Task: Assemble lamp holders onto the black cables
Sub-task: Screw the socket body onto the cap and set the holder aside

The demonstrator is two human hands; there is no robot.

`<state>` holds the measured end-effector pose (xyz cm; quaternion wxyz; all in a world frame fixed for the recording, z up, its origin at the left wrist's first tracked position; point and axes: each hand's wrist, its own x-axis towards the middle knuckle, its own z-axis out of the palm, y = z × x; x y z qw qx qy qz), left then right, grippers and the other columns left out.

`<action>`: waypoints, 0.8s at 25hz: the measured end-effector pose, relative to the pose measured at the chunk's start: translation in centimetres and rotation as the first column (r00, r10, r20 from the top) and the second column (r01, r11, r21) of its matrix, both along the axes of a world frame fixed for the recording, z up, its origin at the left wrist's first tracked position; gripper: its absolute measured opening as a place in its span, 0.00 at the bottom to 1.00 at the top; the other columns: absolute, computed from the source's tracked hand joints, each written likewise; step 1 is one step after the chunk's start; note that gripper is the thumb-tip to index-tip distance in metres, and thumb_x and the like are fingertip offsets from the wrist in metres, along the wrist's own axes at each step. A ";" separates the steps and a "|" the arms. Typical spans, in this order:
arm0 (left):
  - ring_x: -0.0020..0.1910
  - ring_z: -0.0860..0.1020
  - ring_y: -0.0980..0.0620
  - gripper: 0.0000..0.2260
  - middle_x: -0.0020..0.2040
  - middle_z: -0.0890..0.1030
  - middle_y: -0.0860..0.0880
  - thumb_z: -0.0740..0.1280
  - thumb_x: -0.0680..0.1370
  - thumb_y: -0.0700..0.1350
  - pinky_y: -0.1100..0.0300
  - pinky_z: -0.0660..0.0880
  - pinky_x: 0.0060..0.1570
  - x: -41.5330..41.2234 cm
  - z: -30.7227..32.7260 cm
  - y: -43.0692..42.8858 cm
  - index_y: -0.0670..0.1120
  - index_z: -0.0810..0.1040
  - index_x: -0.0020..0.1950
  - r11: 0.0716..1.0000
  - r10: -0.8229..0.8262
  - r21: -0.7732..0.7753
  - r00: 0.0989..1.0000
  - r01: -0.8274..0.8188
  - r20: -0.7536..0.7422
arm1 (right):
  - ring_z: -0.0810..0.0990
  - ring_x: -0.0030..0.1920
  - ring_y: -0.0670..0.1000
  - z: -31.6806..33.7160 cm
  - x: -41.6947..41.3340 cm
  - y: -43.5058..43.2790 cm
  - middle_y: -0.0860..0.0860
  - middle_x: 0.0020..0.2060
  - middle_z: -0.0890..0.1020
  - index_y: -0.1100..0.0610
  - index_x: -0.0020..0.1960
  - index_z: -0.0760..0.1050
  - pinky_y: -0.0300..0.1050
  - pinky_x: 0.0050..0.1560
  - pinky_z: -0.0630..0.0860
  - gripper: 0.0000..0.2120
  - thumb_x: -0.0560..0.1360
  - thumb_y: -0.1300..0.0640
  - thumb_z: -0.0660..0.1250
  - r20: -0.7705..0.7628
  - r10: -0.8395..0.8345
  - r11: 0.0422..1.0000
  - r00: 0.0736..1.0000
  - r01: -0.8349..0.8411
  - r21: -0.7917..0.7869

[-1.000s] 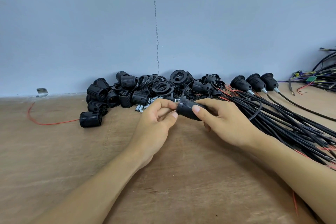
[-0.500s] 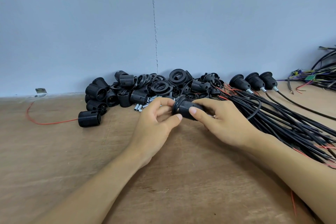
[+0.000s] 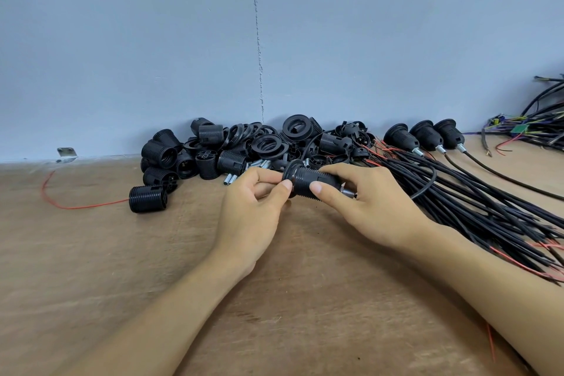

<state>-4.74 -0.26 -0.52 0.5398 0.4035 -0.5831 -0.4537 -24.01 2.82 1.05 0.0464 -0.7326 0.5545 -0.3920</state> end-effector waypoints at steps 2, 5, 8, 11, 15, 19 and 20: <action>0.47 0.86 0.49 0.04 0.42 0.87 0.50 0.73 0.78 0.43 0.42 0.80 0.58 -0.1 0.0 0.1 0.52 0.81 0.46 1.000 0.007 -0.029 1.000 -0.006 0.019 | 0.80 0.46 0.38 0.1 0.1 0.1 0.35 0.43 0.83 0.41 0.58 0.80 0.38 0.47 0.76 0.19 0.75 0.33 0.61 0.001 -0.010 1.000 1.000 0.010 -0.009; 0.46 0.86 0.55 0.06 0.43 0.87 0.52 0.74 0.77 0.39 0.47 0.81 0.57 -0.2 -0.1 0.3 0.49 0.81 0.45 0.997 0.010 -0.077 0.999 -0.006 0.042 | 0.80 0.45 0.39 0.0 0.2 0.1 0.35 0.42 0.82 0.41 0.58 0.79 0.41 0.46 0.76 0.18 0.76 0.33 0.61 0.001 -0.005 1.000 1.000 0.005 -0.015; 0.46 0.86 0.56 0.07 0.45 0.87 0.54 0.73 0.77 0.37 0.55 0.81 0.54 -0.2 -0.3 0.1 0.47 0.80 0.45 0.996 -0.025 -0.088 0.998 0.031 0.064 | 0.80 0.44 0.40 -0.1 0.1 0.0 0.36 0.41 0.83 0.42 0.57 0.80 0.41 0.45 0.76 0.15 0.77 0.36 0.62 0.034 0.016 1.000 0.999 -0.016 0.001; 0.46 0.85 0.62 0.10 0.46 0.86 0.63 0.73 0.77 0.35 0.69 0.77 0.46 0.0 -0.1 0.1 0.49 0.77 0.42 0.994 -0.063 -0.086 0.993 0.072 0.100 | 0.80 0.40 0.40 -0.1 0.0 -0.1 0.36 0.38 0.82 0.43 0.55 0.80 0.40 0.42 0.75 0.14 0.78 0.37 0.63 0.051 0.029 0.999 0.998 -0.029 0.013; 0.50 0.85 0.50 0.11 0.47 0.86 0.48 0.71 0.80 0.48 0.55 0.81 0.55 0.1 0.3 0.2 0.42 0.79 0.42 0.989 -0.097 -0.110 0.994 0.102 0.050 | 0.78 0.35 0.37 -0.1 -0.2 -0.1 0.32 0.32 0.79 0.46 0.54 0.81 0.30 0.37 0.69 0.11 0.81 0.43 0.64 0.083 0.066 0.998 0.994 -0.067 0.017; 0.51 0.82 0.37 0.18 0.46 0.83 0.36 0.69 0.80 0.52 0.36 0.77 0.62 0.3 0.6 0.1 0.37 0.78 0.42 0.990 -0.116 -0.082 0.993 0.114 -0.020 | 0.80 0.37 0.36 -0.1 -0.2 0.0 0.30 0.36 0.80 0.45 0.57 0.81 0.29 0.40 0.70 0.10 0.80 0.44 0.65 0.074 0.100 0.995 0.992 -0.102 0.016; 0.51 0.84 0.43 0.14 0.46 0.85 0.42 0.71 0.80 0.49 0.40 0.77 0.63 0.4 0.5 -0.1 0.40 0.80 0.41 0.992 -0.111 -0.057 0.993 0.108 -0.045 | 0.80 0.38 0.35 -0.1 -0.2 0.1 0.29 0.37 0.80 0.45 0.57 0.81 0.28 0.41 0.70 0.10 0.80 0.45 0.65 0.072 0.106 0.994 0.992 -0.107 0.013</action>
